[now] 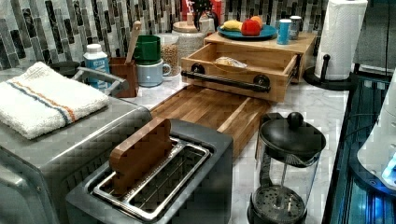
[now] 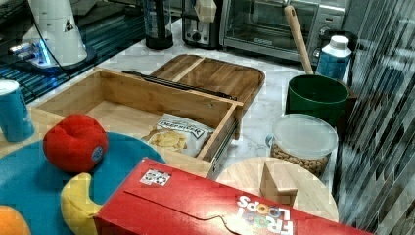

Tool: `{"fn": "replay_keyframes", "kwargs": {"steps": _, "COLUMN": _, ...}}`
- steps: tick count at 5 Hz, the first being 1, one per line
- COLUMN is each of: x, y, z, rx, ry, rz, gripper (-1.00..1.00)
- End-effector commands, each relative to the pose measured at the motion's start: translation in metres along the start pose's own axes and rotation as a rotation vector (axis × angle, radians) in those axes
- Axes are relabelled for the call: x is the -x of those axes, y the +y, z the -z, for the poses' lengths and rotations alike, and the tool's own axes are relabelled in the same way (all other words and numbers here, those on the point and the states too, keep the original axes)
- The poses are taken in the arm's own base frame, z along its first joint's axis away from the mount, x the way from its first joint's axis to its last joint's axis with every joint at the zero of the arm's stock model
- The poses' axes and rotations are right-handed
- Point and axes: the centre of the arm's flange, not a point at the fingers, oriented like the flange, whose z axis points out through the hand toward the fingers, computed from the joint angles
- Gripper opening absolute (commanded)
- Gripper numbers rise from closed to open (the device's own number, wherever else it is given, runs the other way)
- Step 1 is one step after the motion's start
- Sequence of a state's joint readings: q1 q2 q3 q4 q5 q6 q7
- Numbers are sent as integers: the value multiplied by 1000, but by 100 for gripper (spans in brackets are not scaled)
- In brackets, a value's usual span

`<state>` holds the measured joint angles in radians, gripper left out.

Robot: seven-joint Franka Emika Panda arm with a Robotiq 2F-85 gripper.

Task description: Place the butter on the board.

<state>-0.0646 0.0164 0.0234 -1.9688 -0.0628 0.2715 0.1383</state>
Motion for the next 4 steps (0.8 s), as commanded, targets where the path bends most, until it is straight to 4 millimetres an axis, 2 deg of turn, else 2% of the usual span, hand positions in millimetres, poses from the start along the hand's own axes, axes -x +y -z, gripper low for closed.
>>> {"fn": "replay_keyframes", "kwargs": {"steps": 1, "x": 102, "y": -24, "z": 23, "rx": -124, "ry": 53, "rz": -252, "gripper": -100}}
{"fn": "replay_keyframes", "kwargs": {"steps": 3, "x": 136, "y": -20, "z": -15, "rx": -148, "ry": 18, "rz": -365, "gripper": -100}}
{"fn": "replay_keyframes", "kwargs": {"steps": 4, "x": 138, "y": -18, "z": -42, "rx": -156, "ry": -53, "rz": -452, "gripper": -100}}
